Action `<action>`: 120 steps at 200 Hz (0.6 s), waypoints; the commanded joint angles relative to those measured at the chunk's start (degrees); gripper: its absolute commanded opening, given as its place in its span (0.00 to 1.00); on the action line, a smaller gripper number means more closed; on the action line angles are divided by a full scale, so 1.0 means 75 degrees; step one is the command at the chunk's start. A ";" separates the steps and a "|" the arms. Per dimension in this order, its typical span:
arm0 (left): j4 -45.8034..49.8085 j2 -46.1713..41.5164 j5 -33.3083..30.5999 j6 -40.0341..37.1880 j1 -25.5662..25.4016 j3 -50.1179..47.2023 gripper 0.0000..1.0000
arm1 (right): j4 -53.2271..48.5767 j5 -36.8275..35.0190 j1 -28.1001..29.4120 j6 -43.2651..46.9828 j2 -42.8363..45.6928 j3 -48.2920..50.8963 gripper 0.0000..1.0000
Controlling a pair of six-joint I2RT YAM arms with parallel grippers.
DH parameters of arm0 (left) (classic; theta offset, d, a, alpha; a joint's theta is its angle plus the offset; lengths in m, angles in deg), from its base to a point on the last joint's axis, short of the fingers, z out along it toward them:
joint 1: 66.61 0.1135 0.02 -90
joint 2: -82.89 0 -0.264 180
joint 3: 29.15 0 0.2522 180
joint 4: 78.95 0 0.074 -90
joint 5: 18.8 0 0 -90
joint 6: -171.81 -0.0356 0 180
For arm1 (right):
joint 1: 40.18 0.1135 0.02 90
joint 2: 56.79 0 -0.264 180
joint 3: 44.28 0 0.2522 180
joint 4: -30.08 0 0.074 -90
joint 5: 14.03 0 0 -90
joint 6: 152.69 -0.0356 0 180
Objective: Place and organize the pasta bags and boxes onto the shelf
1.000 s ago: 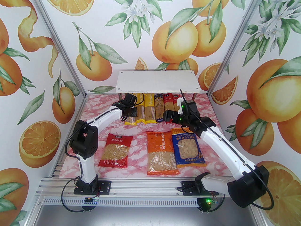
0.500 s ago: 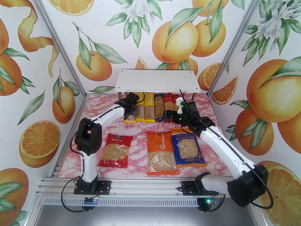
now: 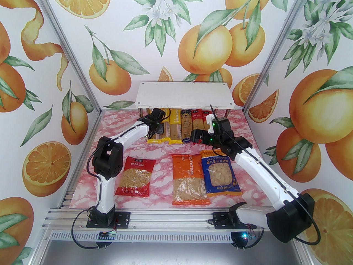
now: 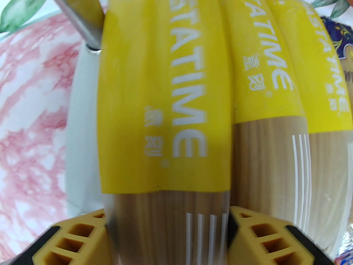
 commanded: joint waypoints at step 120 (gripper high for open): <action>-0.2424 -0.1589 -0.1392 -0.1445 -0.0745 -0.1323 0.68 | -0.0041 0.0291 -0.0036 0.0104 0.0076 -0.0010 0.99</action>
